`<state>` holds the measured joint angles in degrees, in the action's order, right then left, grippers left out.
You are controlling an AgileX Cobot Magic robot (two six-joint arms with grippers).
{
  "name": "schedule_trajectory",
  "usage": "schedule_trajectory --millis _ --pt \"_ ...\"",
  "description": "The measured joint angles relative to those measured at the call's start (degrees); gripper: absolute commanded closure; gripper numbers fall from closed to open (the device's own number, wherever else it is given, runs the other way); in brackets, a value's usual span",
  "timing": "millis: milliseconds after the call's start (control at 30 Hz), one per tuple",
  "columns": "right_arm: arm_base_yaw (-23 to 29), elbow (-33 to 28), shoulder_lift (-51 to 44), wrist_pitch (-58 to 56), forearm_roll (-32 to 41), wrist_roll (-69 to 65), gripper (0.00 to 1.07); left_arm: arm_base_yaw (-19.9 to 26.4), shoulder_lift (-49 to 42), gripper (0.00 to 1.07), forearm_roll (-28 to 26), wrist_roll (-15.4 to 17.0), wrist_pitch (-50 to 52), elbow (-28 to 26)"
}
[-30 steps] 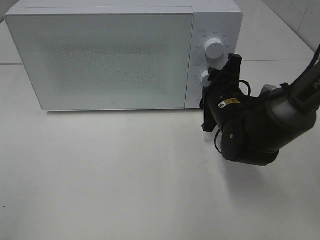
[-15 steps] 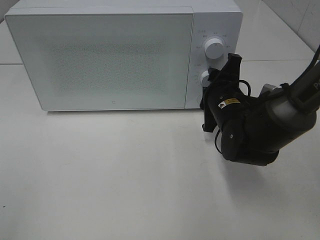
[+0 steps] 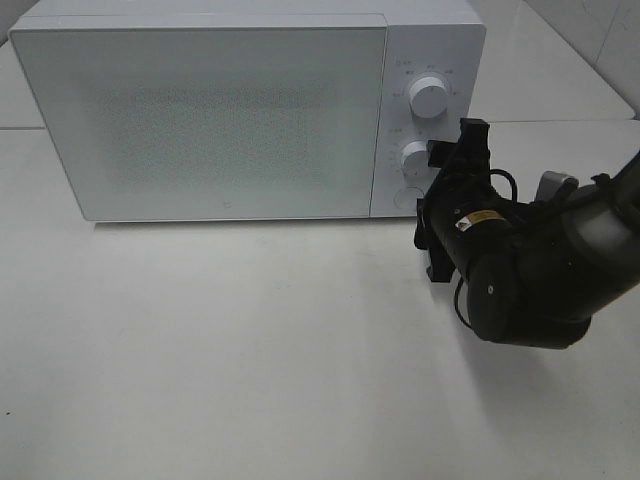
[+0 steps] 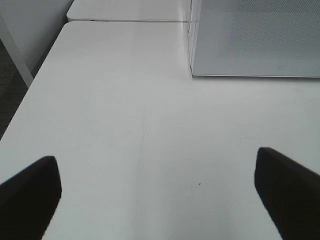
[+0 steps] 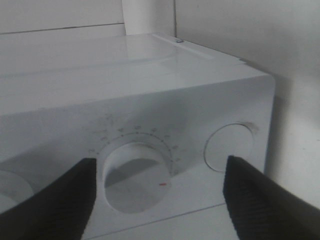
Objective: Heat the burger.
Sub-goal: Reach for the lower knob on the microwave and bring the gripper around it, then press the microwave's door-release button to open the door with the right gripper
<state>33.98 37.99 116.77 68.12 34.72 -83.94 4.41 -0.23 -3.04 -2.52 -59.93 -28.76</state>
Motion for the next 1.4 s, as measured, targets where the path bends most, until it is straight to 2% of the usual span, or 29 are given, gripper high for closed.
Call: schedule_trajectory --millis 233,433,500,600,667,833,867,967,1033,1067,1133,1200,1233,1267,1300,1333,1400 --pt "0.0 -5.0 -3.0 -0.8 -3.6 0.7 0.33 0.0 0.0 0.06 0.0 0.0 0.0 0.0" --pt "0.0 -10.4 -9.3 -2.1 -5.9 3.8 0.34 0.0 0.0 0.06 0.0 0.0 0.0 0.0" --pt "-0.2 -12.8 -14.4 -6.4 -7.3 9.9 0.34 0.0 0.0 0.06 0.0 0.0 0.0 0.0" --pt "-0.2 -12.9 -15.5 -8.0 -7.4 11.3 0.35 0.0 0.0 0.06 0.0 0.0 0.0 0.0" --pt "-0.2 -13.0 -20.6 -16.2 -8.0 21.1 0.36 0.0 0.0 0.06 0.0 0.0 0.0 0.0" --pt "-0.9 -13.0 -24.4 -24.4 -8.2 32.6 0.36 0.0 0.0 0.06 0.0 0.0 0.0 0.0" --pt "-1.9 -12.5 -25.8 -30.0 -8.2 40.2 0.36 0.0 0.0 0.06 0.0 0.0 0.0 0.0" --pt "-2.6 -12.0 -26.6 -33.1 -8.2 44.3 0.36 0.0 0.0 0.06 0.0 0.0 0.0 0.0" --pt "-4.6 -9.8 -28.5 -41.9 -8.2 55.6 0.36 0.0 0.0 0.06 0.0 0.0 0.0 0.0" --pt "-4.6 -9.8 -28.5 -41.9 -8.2 55.6 0.36 0.0 0.0 0.06 0.0 0.0 0.0 0.0" --pt "-7.2 -5.8 -30.0 -54.0 -8.3 69.3 0.36 0.0 0.0 0.06 0.0 0.0 0.0 0.0" --pt "-7.8 -4.9 -30.3 -56.8 -8.4 72.0 0.36 0.0 0.0 0.06 0.0 0.0 0.0 0.0" --pt "-8.9 -2.5 -30.4 -64.3 -8.5 78.5 0.36 0.0 0.0 0.06 0.0 0.0 0.0 0.0" --pt "-8.9 -2.5 -30.4 -64.3 -8.5 78.5 0.36 0.0 0.0 0.06 0.0 0.0 0.0 0.0" --pt "-9.9 -0.2 -30.4 -71.1 -8.7 83.5 0.36 0.0 0.0 0.06 0.0 0.0 0.0 0.0" --pt "-9.9 -0.2 -30.4 -71.1 -8.7 83.5 0.36 0.0 0.0 0.06 0.0 0.0 0.0 0.0" --pt "-11.0 2.6 -30.4 -80.4 -9.6 88.7 0.36 0.0 0.0 0.06 0.0 0.0 0.0 0.0"
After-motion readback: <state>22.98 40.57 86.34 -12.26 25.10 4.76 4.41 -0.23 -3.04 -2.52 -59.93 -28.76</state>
